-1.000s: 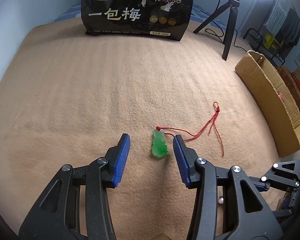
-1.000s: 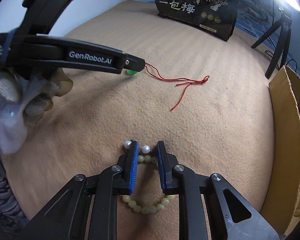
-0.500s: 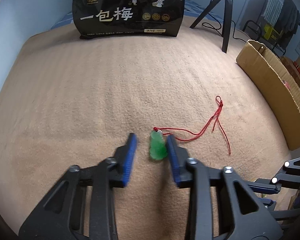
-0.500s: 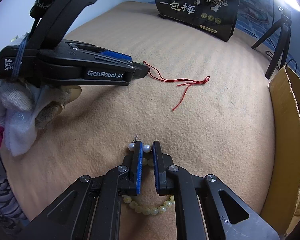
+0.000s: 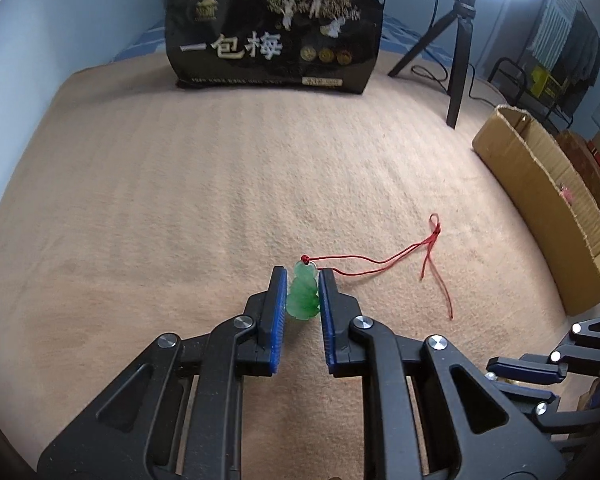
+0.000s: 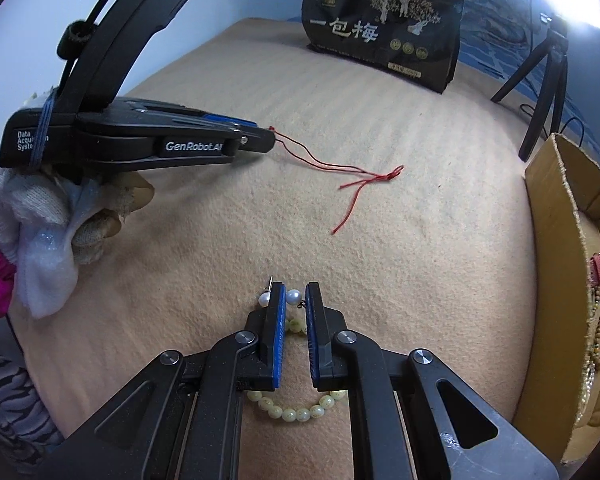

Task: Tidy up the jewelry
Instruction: 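Close the left tool on the green jade pendant while the right tool holds the bracelet, then carry the jade pendant and cream bracelet into the cardboard box and open both tools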

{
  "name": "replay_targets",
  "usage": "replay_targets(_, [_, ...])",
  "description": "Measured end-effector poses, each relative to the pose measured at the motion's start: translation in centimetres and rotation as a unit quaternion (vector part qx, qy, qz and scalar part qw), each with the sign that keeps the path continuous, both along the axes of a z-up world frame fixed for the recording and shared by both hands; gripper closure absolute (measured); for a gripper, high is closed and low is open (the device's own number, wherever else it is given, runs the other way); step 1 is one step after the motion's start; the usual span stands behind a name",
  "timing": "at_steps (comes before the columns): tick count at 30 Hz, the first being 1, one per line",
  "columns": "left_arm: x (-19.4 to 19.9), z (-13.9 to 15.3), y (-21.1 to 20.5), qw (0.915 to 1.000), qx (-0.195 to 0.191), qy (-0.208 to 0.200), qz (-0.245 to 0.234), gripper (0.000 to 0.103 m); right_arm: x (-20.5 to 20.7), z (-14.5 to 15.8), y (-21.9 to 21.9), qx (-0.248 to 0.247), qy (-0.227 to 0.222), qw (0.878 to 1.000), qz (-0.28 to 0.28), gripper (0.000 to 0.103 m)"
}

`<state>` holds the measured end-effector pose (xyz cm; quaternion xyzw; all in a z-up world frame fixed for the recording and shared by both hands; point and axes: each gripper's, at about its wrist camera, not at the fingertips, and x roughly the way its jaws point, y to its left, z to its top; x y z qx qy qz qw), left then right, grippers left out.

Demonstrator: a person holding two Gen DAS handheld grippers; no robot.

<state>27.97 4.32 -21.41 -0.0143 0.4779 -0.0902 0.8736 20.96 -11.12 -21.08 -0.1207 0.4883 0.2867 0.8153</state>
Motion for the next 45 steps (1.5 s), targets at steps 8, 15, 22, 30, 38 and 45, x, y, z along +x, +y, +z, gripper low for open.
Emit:
replay_targets(8, [-1.1,3.5,-0.1,0.9993,-0.009,-0.035,-0.003,0.089,-0.2,2.8,-1.2,0.026,-0.022,0.999,-0.018,0.095])
replay_targets(15, [-2.2,7.1,-0.1,0.9975,-0.033,-0.063,-0.001,0.089,-0.6,5.5,-2.5,0.045,-0.045,0.997,-0.036,0.095])
replay_targets(22, [-3.6,10.6,-0.8,0.9944,-0.058,-0.088,-0.006,0.089,-1.1,7.7,-4.9,0.059,-0.067,0.994,-0.057,0.095])
replay_targets(30, [-4.7,14.0,-3.6,0.9900,-0.080,-0.113,-0.026,0.089,-1.4,9.5,-9.3,0.071,-0.088,0.989,-0.095,0.095])
replay_targets(38, [-5.5,16.3,-8.8,0.9847,-0.094,-0.127,-0.075,0.089,-1.3,10.2,-15.6,0.075,-0.099,0.980,-0.156,0.095])
replay_targets(45, [-4.5,17.4,-14.1,0.9800,-0.099,-0.136,-0.106,0.089,-1.4,9.4,-20.4,0.067,-0.093,0.973,-0.199,0.095])
